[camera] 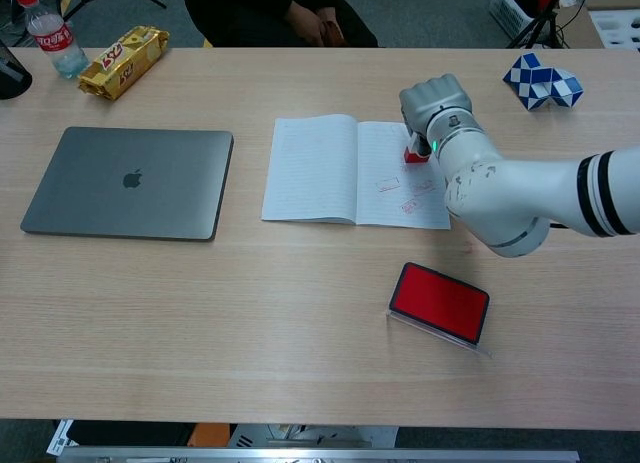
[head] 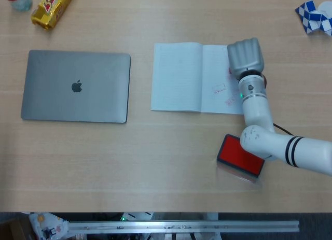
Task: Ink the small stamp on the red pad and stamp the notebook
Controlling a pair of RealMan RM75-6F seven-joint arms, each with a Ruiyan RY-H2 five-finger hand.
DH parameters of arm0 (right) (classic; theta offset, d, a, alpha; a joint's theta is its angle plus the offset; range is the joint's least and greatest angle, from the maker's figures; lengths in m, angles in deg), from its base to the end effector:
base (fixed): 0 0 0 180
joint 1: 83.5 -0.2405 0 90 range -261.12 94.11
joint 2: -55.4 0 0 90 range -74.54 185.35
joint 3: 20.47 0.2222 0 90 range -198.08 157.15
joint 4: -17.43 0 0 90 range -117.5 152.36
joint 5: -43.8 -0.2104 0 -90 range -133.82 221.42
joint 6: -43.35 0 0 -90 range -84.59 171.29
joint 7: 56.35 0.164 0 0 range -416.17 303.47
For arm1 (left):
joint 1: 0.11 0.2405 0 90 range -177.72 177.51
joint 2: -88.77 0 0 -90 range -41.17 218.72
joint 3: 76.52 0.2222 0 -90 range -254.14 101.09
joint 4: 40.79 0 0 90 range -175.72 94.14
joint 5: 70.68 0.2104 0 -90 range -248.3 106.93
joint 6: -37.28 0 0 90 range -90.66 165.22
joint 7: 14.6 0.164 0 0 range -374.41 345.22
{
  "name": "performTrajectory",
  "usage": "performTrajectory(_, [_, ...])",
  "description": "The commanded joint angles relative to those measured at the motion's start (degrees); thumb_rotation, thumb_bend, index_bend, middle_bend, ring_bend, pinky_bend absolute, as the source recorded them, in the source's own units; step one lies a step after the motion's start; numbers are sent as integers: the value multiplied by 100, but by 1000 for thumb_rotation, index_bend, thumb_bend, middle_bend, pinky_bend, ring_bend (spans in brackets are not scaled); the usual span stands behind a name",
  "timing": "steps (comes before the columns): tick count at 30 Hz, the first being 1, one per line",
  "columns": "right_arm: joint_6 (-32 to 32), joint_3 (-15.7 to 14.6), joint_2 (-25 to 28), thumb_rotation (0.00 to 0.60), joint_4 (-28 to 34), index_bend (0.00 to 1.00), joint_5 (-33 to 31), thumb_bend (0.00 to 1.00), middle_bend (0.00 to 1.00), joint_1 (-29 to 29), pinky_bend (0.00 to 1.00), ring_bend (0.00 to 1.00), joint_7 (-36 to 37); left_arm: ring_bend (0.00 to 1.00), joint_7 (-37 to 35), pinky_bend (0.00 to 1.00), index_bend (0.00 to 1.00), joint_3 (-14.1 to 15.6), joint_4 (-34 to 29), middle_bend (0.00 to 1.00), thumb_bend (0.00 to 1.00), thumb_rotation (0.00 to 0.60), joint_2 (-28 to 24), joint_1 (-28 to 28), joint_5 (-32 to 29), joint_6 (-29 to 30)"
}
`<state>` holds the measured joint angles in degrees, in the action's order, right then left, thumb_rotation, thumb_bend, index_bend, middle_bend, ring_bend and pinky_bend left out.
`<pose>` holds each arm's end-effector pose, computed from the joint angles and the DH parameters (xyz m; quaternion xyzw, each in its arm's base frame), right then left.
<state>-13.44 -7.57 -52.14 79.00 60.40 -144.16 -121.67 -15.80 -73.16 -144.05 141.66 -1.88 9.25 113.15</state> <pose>-0.1244 -0.3911 -0.0832 0.7468 -0.3299 0.1023 0.5683 -0.3047 0.1511 0.1498 -0.5845 -0.5078 -0.2745 0.5702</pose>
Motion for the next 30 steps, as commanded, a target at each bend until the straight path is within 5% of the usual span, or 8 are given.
performTrajectory(1, [16, 14, -29, 600, -34, 664, 21, 357, 1000, 24, 1000, 1000, 15, 27, -1, 44, 34, 2, 3, 29, 268, 600, 2, 2, 1, 1])
performTrajectory(30, [193, 141, -192, 600, -246, 674, 118, 357, 1000, 188, 1000, 1000, 61, 27, 7, 44, 34, 2, 17, 29, 269, 600, 3, 4, -15, -5])
